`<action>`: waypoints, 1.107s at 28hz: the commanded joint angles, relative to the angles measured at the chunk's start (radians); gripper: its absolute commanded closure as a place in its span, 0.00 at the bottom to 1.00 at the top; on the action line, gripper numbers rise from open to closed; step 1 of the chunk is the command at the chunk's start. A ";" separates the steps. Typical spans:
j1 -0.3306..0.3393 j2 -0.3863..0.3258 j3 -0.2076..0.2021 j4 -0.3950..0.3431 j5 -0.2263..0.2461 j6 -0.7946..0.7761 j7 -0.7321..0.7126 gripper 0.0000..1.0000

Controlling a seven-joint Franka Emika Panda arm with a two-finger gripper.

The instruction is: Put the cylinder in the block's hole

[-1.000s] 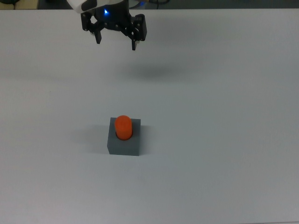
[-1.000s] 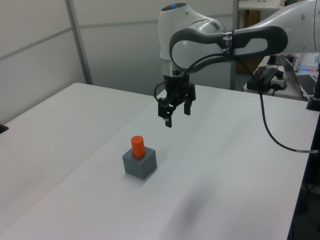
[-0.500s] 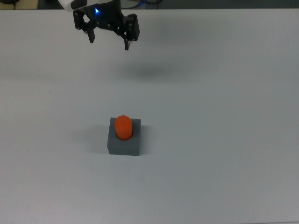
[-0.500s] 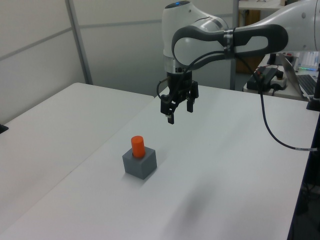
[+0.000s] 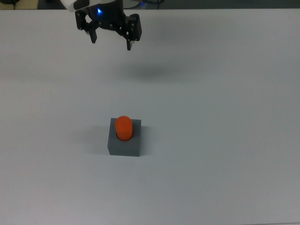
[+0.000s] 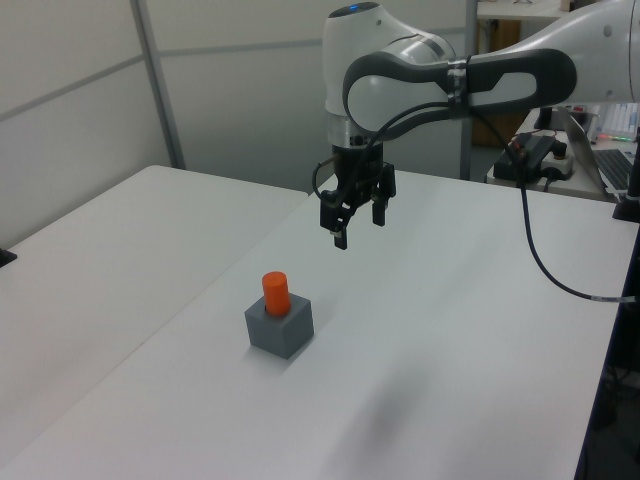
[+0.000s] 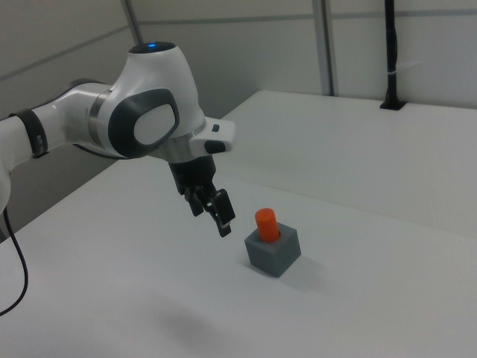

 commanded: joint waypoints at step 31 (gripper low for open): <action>-0.023 -0.022 0.031 -0.029 -0.018 0.015 -0.085 0.00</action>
